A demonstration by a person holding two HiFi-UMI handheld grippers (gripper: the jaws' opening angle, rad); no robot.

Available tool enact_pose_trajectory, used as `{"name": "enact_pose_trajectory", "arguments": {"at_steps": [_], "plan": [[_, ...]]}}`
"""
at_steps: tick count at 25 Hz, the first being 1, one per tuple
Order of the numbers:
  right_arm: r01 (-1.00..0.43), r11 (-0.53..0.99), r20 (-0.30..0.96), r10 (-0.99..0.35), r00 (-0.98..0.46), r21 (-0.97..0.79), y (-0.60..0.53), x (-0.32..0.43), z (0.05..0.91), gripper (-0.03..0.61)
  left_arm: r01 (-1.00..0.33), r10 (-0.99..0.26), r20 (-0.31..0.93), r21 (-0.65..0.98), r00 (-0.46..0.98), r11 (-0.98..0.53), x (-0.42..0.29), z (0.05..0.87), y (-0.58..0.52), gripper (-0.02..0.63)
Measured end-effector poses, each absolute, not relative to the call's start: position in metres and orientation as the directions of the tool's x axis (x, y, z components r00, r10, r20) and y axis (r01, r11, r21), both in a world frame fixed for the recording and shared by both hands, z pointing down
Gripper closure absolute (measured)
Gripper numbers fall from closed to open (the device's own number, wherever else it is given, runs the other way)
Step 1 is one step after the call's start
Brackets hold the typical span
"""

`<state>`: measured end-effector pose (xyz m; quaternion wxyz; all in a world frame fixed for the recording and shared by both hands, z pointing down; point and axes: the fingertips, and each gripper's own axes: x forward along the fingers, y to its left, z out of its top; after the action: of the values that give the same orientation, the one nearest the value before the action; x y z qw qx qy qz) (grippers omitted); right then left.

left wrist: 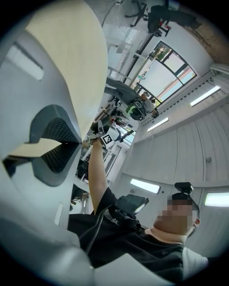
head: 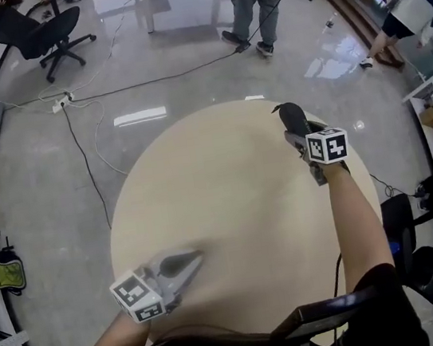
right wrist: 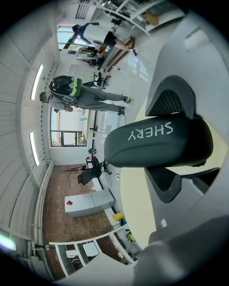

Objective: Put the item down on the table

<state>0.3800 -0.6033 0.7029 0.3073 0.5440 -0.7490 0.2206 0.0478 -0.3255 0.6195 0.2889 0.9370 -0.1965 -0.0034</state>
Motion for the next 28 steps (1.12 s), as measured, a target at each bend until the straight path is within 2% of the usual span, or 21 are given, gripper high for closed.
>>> {"name": "enact_pose_trajectory", "arguments": {"at_steps": [10, 21, 25, 28], "plan": [[-0.944, 0.321, 0.729, -0.663, -0.170, 0.072, -0.648, 0.381, 0.744, 0.215, -0.392, -0.389, 0.129, 0.551, 0.912, -0.737, 0.043, 0.629, -0.321, 0.617], [-0.941, 0.314, 0.728, -0.674, -0.128, 0.125, -0.679, 0.373, 0.781, 0.204, -0.377, -0.356, 0.151, 0.554, 0.922, -0.742, 0.060, 0.640, -0.318, 0.617], [-0.933, 0.354, 0.722, -0.661, -0.204, 0.061, -0.672, 0.362, 0.783, 0.061, -0.371, -0.346, 0.156, 0.561, 0.925, -0.740, 0.062, 0.641, -0.317, 0.617], [-0.929, 0.369, 0.677, -0.694, -0.247, 0.039, -0.662, 0.361, 0.763, 0.015, -0.356, -0.330, 0.150, 0.559, 0.932, -0.749, 0.070, 0.638, -0.314, 0.617]]}}
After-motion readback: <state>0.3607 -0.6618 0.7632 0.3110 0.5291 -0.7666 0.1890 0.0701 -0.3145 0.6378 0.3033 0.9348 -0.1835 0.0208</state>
